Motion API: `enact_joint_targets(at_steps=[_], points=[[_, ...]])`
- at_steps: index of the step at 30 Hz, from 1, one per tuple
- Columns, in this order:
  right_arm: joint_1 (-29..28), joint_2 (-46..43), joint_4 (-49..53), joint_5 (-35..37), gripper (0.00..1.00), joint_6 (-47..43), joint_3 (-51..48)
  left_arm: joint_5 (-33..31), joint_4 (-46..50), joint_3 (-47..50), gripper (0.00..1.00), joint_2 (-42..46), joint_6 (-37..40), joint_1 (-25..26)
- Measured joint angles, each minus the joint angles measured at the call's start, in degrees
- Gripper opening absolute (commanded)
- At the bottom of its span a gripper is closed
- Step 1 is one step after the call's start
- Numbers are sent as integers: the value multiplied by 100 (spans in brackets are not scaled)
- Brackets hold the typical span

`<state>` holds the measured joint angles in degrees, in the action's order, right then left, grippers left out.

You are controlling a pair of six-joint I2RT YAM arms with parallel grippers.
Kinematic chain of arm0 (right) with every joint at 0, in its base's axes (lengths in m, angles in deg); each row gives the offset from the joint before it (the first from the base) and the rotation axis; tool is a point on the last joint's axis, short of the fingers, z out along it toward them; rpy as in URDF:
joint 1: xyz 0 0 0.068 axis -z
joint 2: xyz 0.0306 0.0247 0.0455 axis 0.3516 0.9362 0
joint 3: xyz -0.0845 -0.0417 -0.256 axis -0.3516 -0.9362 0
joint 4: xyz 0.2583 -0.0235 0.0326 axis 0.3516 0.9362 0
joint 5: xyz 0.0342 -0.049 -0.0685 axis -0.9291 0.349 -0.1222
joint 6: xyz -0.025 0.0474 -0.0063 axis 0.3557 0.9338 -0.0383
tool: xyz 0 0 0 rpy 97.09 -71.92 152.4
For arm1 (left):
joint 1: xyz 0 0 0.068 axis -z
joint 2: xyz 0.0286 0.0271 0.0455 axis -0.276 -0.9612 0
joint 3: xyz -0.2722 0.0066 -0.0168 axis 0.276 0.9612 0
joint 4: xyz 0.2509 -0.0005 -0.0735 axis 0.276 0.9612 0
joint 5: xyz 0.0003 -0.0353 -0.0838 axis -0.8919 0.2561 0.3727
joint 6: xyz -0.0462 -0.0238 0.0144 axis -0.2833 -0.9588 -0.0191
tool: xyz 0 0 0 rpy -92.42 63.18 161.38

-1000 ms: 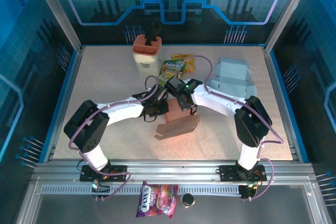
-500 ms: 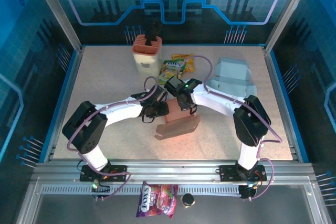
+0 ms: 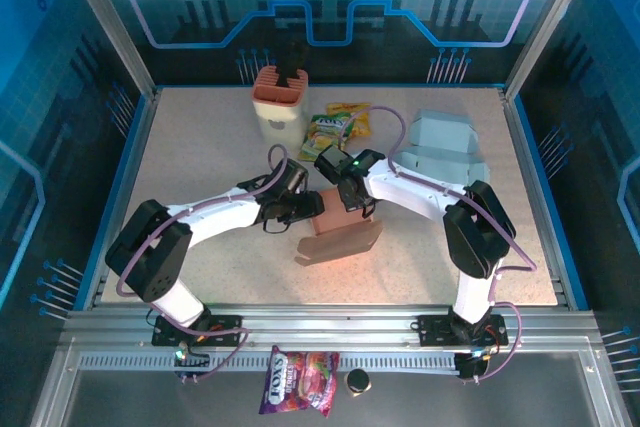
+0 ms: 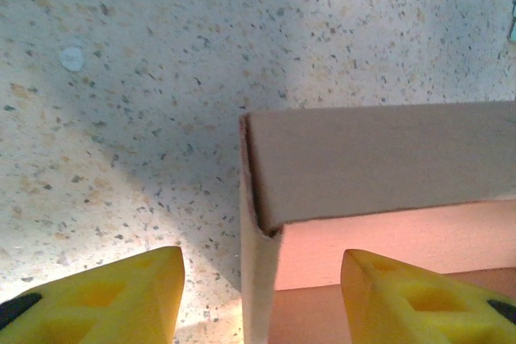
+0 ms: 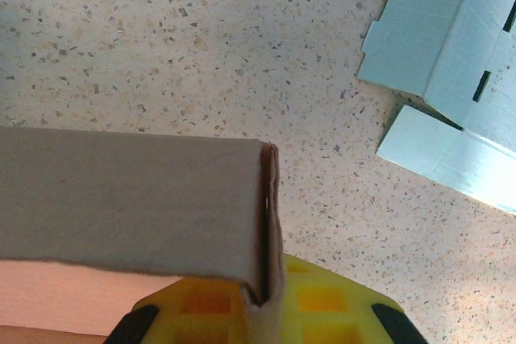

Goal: Fold the paper box

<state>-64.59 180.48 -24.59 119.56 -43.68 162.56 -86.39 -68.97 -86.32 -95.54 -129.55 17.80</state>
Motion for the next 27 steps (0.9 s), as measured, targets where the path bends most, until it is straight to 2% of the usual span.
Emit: enact_joint_targets(at_steps=[7, 13, 18, 22, 27], points=[[85, 4, 35, -144, 0, 90, 0, 0, 74, 0, 54, 184, 2, -164], [542, 31, 227, -632, 0, 553, -2, -11, 494, -57, 54, 715, -4, -221], [1228, 15, 284, -1462, 0, 1427, -411, -87, 1027, -249, 50, 1394, -61, -599], [1744, -229, 160, -2347, 0, 2437, -1320, -83, 1451, -284, 43, 1971, -96, -1110], [1709, -848, -74, -3104, 0, 3781, -1910, 201, 1661, 26, 34, 2400, -195, -1467]])
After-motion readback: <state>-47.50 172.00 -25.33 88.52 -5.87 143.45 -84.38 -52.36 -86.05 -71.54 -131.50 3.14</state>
